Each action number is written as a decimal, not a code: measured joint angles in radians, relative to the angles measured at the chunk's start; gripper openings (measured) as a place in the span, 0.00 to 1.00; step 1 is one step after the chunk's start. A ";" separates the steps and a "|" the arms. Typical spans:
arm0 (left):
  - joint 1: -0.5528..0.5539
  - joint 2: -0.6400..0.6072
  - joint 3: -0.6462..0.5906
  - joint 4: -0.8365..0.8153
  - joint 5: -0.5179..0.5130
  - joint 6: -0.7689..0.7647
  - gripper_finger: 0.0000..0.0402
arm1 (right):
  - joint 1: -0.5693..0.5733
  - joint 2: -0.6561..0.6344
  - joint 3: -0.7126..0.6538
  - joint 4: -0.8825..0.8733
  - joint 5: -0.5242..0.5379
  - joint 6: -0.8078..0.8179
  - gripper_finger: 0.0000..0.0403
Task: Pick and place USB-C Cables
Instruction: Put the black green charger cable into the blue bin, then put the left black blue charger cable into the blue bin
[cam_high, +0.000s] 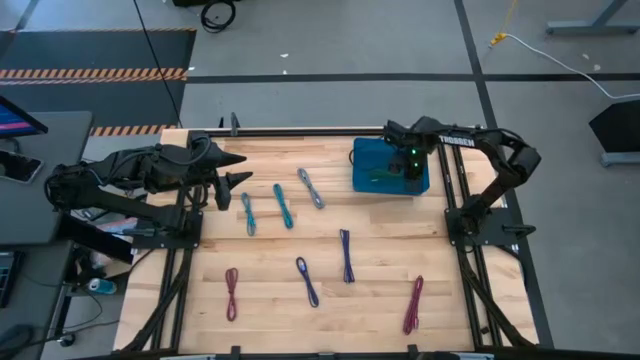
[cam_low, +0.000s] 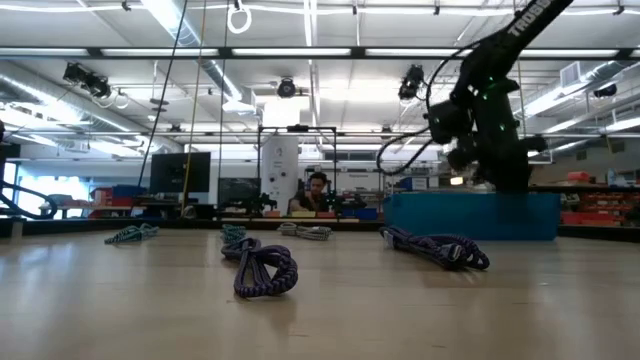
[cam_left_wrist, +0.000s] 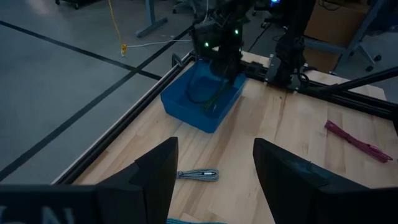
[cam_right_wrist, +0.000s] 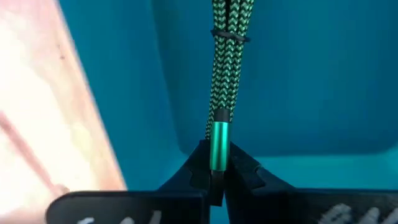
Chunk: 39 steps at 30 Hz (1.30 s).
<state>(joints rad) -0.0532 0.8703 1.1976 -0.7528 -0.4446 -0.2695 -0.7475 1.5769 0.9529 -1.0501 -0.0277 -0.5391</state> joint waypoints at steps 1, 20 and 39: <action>0.000 0.000 0.000 0.000 0.000 0.000 0.54 | 0.000 0.000 -0.021 0.030 -0.001 -0.003 0.05; 0.000 0.000 0.000 0.000 0.000 -0.034 0.54 | 0.001 0.000 -0.091 0.159 -0.027 -0.014 0.05; 0.011 0.025 0.000 -0.122 -0.042 -0.176 0.54 | 0.112 0.000 0.256 -0.041 -0.030 0.090 0.32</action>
<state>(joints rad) -0.0419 0.8955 1.1980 -0.8744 -0.4868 -0.4457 -0.6353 1.5772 1.2085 -1.0906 -0.0578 -0.4491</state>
